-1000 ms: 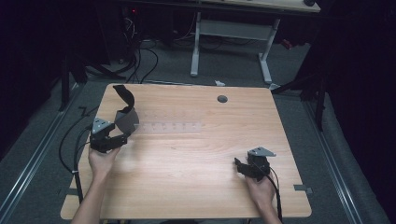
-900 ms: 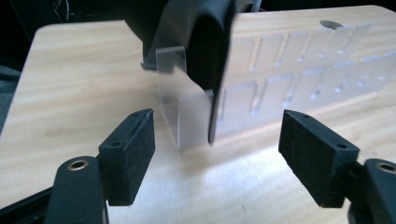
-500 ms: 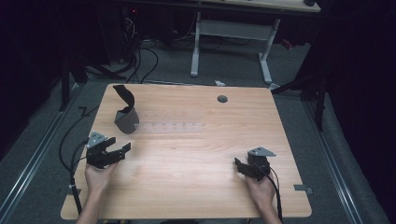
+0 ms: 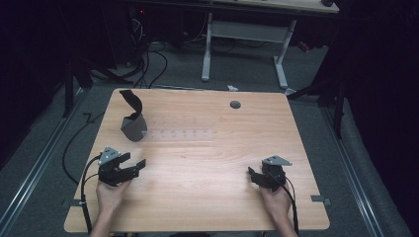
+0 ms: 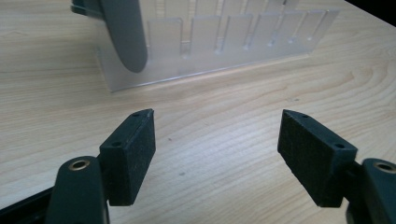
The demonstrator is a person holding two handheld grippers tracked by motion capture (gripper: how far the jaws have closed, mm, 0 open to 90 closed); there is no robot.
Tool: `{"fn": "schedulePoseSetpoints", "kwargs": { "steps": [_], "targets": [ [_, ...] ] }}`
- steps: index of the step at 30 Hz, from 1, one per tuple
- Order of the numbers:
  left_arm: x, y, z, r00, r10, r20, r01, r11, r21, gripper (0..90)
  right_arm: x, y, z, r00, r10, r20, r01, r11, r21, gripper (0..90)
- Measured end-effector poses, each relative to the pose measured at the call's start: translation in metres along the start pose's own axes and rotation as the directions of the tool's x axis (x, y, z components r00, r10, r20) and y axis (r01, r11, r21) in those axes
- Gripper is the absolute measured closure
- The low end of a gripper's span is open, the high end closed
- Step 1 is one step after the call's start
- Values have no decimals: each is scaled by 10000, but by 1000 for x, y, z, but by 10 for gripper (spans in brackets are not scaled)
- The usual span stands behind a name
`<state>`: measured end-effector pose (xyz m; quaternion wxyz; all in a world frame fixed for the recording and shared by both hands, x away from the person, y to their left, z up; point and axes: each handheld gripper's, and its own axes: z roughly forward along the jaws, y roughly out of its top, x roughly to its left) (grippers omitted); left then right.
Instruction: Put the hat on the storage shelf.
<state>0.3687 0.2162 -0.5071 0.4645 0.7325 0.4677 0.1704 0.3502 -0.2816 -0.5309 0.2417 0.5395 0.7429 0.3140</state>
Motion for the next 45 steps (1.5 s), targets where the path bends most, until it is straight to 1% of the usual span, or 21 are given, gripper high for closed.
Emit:
{"fn": "schedulePoseSetpoints", "kwargs": {
  "steps": [3,7,14,22,25,28,30,33,36,39,45],
  "targets": [
    [-5,-2,3,9999,95,130,-97,9998,159,282,0,0,0,10000,0,-1,0,10000,-1,378],
    [-14,-5,8,9990,391,228,-399,9986,358,282,0,0,0,10000,0,-2,0,10000,-1,378],
    [-22,-9,14,9981,517,341,-535,9972,531,282,0,0,0,10000,2,-2,-2,10000,-1,378],
    [-30,-13,20,9966,768,301,-787,9943,714,283,0,0,0,10000,-2,-3,2,10000,0,378],
    [-33,-14,23,9951,951,286,-971,9919,823,284,0,0,0,10000,0,-2,0,10000,-1,378],
    [-36,-16,25,9943,1023,291,-1045,9903,917,285,0,0,0,10000,1,-2,-1,10000,-1,378],
    [-38,-17,27,9928,1171,245,-1190,9880,981,284,0,0,0,10000,0,-6,0,10000,-2,378],
    [-41,-17,29,9921,1225,278,-1246,9872,994,284,0,0,0,10000,3,-1,-3,10000,0,378],
    [-44,-18,32,9907,1333,263,-1354,9850,1072,285,0,0,0,10000,3,-1,-3,10000,-1,378],
    [-49,-19,37,9882,1510,253,-1530,9805,1231,285,0,0,0,10000,-1,-2,1,10000,-1,378],
    [-53,-19,41,9863,1641,178,-1650,9787,1224,288,0,0,0,10000,2,-3,-2,10000,-1,378]
  ]
}}
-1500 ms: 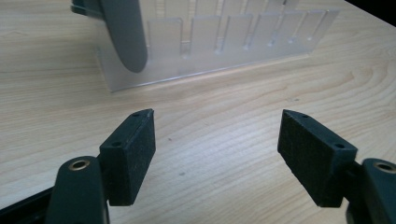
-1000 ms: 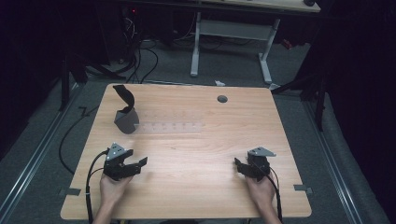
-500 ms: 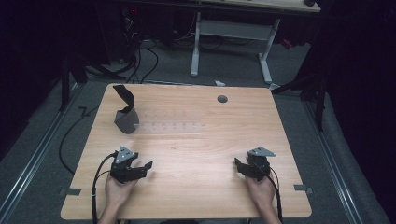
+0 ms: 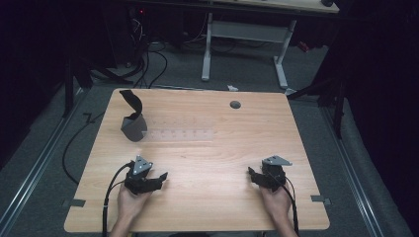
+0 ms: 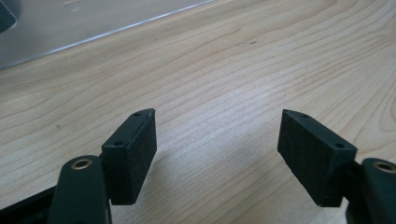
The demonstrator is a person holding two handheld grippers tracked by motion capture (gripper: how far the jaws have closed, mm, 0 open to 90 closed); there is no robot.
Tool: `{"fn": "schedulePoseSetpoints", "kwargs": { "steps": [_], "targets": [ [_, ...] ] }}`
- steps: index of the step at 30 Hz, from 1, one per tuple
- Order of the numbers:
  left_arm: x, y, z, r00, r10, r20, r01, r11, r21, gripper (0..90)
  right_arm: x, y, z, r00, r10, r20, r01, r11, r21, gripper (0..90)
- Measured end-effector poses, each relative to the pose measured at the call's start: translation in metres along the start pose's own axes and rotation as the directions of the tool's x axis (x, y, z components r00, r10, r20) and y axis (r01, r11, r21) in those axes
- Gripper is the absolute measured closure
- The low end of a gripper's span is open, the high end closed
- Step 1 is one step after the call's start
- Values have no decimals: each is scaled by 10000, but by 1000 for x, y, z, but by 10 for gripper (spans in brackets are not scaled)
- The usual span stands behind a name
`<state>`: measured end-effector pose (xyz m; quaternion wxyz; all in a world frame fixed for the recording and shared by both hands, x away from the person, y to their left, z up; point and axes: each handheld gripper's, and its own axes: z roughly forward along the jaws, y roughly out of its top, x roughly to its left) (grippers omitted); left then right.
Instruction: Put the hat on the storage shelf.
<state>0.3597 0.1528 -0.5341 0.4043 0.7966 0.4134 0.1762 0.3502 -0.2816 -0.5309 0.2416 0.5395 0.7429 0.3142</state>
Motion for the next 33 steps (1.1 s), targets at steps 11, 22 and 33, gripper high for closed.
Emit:
{"fn": "schedulePoseSetpoints", "kwargs": {
  "steps": [11,22,33],
  "targets": [
    [-3,1,5,9992,147,-365,-120,9973,727,276,0,0,0,10000,-3,-1,3,10000,-1,378],
    [-4,1,5,9990,171,-411,-140,9972,735,262,0,0,0,10000,5,4,-5,10000,1,377],
    [-4,1,5,9990,151,-417,-120,9972,735,262,0,0,0,10000,7,2,-7,10000,2,377]
  ]
}}
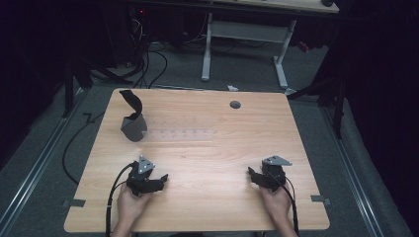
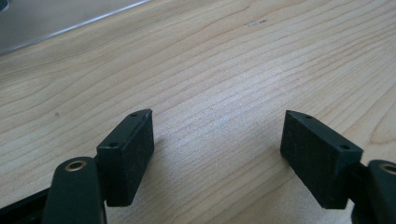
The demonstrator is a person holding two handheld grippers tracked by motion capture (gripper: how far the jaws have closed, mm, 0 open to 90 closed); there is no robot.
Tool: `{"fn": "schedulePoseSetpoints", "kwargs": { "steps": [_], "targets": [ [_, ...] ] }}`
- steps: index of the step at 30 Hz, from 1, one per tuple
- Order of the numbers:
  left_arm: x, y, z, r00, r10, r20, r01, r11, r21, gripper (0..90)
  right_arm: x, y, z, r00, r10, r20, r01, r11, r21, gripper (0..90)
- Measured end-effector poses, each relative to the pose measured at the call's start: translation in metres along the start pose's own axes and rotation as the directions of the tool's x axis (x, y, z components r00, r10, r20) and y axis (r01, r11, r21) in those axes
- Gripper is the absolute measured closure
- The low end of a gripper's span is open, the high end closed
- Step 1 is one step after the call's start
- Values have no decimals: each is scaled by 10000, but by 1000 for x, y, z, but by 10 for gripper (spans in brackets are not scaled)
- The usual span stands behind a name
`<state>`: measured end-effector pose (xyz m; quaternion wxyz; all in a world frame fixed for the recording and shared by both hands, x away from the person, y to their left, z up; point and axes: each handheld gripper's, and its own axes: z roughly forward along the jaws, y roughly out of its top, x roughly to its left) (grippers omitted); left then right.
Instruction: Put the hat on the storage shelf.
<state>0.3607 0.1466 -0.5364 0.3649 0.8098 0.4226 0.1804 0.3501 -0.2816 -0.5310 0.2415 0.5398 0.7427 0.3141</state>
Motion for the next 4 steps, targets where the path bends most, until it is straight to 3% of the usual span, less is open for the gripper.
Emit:
{"fn": "schedulePoseSetpoints", "kwargs": {
  "steps": [4],
  "targets": [
    [0,0,0,10000,2,0,-2,10000,-1,263,0,0,0,10000,0,-4,0,10000,-1,377]
  ]
}}
